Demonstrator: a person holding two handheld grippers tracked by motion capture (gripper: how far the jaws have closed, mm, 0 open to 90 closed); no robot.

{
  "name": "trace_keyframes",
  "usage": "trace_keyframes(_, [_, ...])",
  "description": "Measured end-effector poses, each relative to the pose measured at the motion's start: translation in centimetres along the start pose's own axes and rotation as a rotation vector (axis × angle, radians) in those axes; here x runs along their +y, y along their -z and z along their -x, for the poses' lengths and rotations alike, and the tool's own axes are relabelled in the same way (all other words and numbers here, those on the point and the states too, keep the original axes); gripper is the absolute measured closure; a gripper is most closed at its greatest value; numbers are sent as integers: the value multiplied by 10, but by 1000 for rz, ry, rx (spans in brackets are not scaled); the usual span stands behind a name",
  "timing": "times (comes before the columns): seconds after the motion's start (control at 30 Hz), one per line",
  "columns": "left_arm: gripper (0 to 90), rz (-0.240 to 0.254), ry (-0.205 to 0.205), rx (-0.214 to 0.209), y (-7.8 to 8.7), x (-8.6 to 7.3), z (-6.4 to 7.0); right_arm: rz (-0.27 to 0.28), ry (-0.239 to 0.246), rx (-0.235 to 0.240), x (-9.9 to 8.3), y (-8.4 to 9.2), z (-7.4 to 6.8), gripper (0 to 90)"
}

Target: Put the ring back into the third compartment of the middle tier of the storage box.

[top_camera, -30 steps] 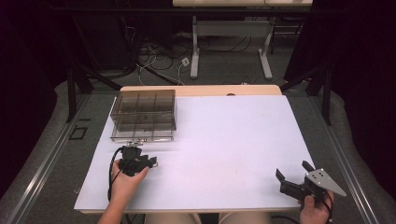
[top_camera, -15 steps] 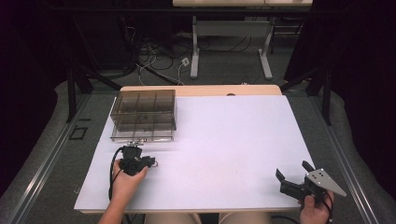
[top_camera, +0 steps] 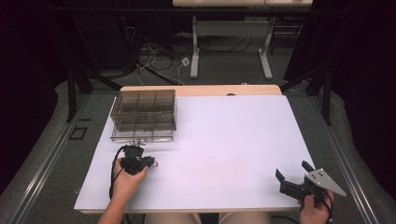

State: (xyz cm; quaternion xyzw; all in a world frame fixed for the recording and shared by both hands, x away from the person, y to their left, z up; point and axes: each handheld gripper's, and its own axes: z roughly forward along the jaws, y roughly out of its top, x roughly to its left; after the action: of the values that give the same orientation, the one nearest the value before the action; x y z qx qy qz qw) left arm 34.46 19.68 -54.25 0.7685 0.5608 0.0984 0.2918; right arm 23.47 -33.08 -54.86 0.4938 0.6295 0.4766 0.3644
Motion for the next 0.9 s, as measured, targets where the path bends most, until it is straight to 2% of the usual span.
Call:
trace_keyframes(0.5, [819, -9, -17, 0, -3, 1, -1, 5, 11, 4, -1, -1, 1, 4])
trace_keyframes(0.9, [826, -13, -11, 2, -5, 1, -1, -2, 11, 3, -1, -1, 1, 3])
